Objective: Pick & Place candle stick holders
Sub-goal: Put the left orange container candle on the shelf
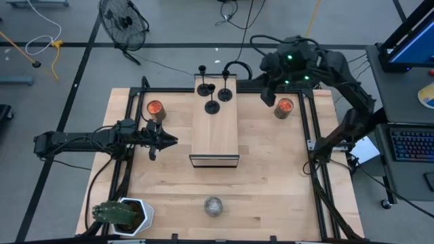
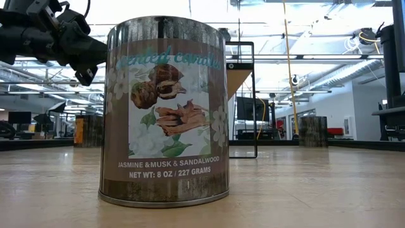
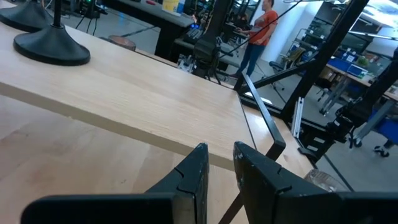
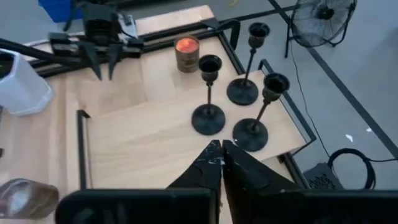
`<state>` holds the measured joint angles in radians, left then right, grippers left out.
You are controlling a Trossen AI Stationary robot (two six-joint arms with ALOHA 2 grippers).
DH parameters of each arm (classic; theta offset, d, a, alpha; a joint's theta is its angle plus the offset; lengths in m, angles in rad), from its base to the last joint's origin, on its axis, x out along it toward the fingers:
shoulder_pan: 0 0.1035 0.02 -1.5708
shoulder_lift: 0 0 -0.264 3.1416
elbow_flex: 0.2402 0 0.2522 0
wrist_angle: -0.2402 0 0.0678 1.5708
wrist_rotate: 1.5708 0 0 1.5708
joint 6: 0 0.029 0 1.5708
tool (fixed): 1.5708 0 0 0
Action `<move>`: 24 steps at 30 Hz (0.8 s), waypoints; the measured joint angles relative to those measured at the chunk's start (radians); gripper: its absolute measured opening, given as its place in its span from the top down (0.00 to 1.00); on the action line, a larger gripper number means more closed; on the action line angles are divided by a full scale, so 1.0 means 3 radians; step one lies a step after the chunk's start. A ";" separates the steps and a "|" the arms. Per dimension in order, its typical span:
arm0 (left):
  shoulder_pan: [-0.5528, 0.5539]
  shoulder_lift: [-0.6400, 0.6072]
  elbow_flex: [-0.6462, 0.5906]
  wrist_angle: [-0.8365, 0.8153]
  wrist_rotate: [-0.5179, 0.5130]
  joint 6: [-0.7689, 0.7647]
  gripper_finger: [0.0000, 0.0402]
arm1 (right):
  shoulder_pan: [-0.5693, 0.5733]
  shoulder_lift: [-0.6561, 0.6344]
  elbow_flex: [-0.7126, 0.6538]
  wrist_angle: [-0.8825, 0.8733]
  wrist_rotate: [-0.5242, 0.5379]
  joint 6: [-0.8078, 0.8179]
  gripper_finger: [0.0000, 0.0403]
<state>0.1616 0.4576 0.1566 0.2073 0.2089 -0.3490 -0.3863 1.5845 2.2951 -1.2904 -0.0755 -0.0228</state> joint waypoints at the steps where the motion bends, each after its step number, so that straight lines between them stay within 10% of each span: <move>1: 0.0000 0.0001 0.0000 0.0005 -0.0001 0.0006 0.80 | 0.0009 -0.0032 0.0000 -0.0020 0.0001 0.0005 0.99; 12: 0.0001 0.0001 0.0000 0.0022 -0.0288 0.0018 0.80 | 0.0225 -0.0480 -0.0376 -0.0019 0.0437 0.0143 1.00; 24: 0.0001 0.0000 0.0000 0.0811 -0.0858 -0.0411 0.80 | 0.0407 -0.1813 -0.2716 0.1680 0.0423 0.0567 1.00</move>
<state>0.1619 0.4576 0.1566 0.4506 -0.0486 -0.4722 -0.2644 1.0406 1.4804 -0.7863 0.0515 0.1474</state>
